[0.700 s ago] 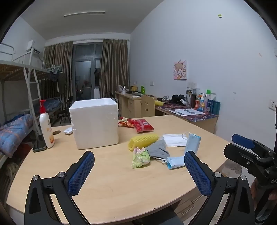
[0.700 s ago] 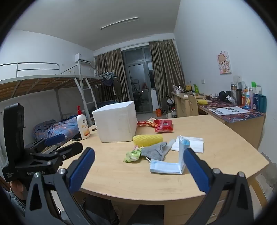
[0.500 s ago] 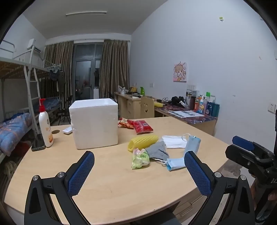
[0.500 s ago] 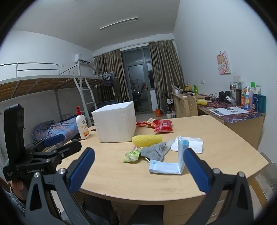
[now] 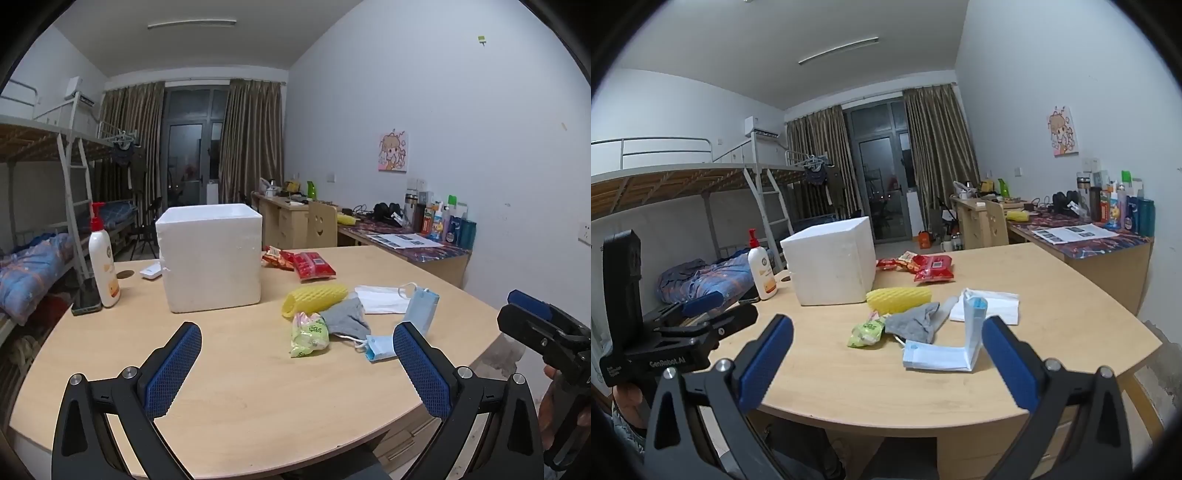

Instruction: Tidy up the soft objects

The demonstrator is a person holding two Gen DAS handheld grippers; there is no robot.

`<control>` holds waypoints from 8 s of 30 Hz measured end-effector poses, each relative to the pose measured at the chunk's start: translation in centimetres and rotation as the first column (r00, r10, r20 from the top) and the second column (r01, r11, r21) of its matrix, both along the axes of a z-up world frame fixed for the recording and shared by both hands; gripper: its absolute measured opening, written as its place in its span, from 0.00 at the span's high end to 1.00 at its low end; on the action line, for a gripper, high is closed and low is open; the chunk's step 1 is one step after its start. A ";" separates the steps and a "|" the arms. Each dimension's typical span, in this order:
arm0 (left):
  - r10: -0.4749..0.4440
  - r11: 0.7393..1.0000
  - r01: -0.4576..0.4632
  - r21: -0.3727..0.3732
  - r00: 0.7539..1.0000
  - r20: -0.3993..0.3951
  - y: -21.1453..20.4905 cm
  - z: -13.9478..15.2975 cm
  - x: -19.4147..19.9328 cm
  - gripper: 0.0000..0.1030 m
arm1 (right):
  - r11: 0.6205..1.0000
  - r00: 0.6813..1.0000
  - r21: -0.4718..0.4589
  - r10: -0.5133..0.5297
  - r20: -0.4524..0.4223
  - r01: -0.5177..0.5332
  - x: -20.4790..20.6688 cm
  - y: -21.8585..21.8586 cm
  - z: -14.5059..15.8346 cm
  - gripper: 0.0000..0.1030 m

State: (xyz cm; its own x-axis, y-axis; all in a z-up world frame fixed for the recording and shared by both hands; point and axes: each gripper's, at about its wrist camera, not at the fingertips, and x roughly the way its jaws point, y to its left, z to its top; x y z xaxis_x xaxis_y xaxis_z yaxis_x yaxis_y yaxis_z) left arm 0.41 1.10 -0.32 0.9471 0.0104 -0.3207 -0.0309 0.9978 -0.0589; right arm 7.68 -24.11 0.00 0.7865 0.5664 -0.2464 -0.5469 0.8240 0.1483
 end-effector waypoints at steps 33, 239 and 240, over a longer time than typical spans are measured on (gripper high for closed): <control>0.005 1.000 -0.005 0.012 1.000 -0.020 0.2 -0.1 0.3 0.00 | 1.000 1.000 -0.014 -0.018 -0.014 0.018 0.4 0.3 -0.4 0.00; 0.159 0.985 -0.164 -0.057 0.984 -0.083 10.2 4.7 7.2 0.86 | 0.968 0.973 -0.097 0.230 -0.020 -0.231 11.2 12.1 5.1 0.95; 0.160 0.985 -0.164 -0.057 0.984 -0.082 10.3 4.9 7.3 0.86 | 0.968 0.973 -0.098 0.231 -0.018 -0.231 11.3 12.3 5.4 0.95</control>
